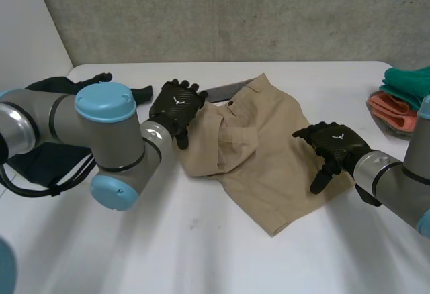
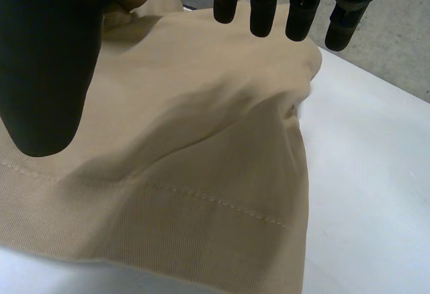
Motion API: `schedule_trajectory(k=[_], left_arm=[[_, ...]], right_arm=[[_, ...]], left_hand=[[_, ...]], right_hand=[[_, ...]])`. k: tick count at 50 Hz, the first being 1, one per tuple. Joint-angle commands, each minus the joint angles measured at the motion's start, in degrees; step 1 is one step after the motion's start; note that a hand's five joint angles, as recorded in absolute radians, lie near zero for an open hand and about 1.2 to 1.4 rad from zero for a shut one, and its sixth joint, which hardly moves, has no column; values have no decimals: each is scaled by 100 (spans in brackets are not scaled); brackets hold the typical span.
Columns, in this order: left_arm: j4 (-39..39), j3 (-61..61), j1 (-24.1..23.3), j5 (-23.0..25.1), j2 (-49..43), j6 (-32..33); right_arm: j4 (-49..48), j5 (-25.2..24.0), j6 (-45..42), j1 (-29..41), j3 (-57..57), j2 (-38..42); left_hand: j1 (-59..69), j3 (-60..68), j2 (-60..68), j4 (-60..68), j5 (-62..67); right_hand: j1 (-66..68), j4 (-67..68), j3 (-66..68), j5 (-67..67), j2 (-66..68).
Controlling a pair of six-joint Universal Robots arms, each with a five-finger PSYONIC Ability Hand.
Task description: Fold the laundry.
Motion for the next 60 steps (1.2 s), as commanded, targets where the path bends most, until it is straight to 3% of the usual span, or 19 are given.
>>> schedule_trajectory(k=[1,3,4,6,12,15,22,29,38,45,48,52,57,60], left_arm=[[-111,652,240,36,-688,281],[-93,749,293,10,-794,377],[-67,836,345,-51,-872,482],[-6,942,424,-192,-900,588],[652,1399,793,-1245,-445,397],[943,1645,803,-1248,-110,185],[1190,2410,583,-554,726,-491],[690,2113,-76,150,1069,-1212],[416,-408,-700,554,1490,-1556],[732,-2553,-981,1458,1877,-1653],[1022,-3169,-999,1960,2071,-1574],[1295,-3530,-807,2154,2404,-1354],[1173,-3654,-428,1575,2984,-1248],[988,-3706,-226,899,3380,-1301]], right_arm=[[-104,58,-50,-8,99,-11],[-131,76,-76,-17,108,-11],[-157,102,-111,-26,117,-20],[-184,138,-138,-26,134,-11],[-245,217,-200,-17,135,-64],[-263,217,-199,-8,135,-90],[-342,348,-77,-52,135,-187],[-421,481,99,-289,99,-310],[-421,437,91,-641,82,-407],[-403,323,82,-843,-6,-398],[-377,278,73,-835,-59,-372],[-359,173,-23,-677,-120,-293],[-307,76,-366,-387,-270,-222],[-272,-90,-848,-150,-419,-143]], left_hand=[[1203,1102,1154,995,1085],[2966,2865,2917,2758,2848],[5040,4940,4991,4832,4922],[6853,6752,6804,6644,6735],[6859,6759,6810,6651,6741],[6859,6759,6810,6651,6741],[6859,6759,6810,6651,6741],[6859,6759,6810,6651,6741],[6859,6759,6810,6651,6741],[6859,6759,6810,6651,6741],[4614,4513,4565,4405,4496],[1298,1197,1249,1090,1180],[83,-18,34,-125,-35],[-52,-153,-101,-261,-170]], right_hand=[[-188,-202,-176,-280,-198],[-188,-202,-176,-280,-198],[-188,-202,-176,-280,-198],[-188,-202,-176,-280,-198],[-188,-202,-176,-280,-198],[-188,-202,-176,-280,-198],[-188,-202,-176,-280,-198],[-188,-202,-176,-280,-198],[-188,-202,-176,-280,-198],[-188,-202,-176,-280,-198],[-188,-202,-176,-280,-198],[-188,-202,-176,-280,-198],[-188,-202,-176,-280,-198],[-188,-202,-176,-280,-198]])
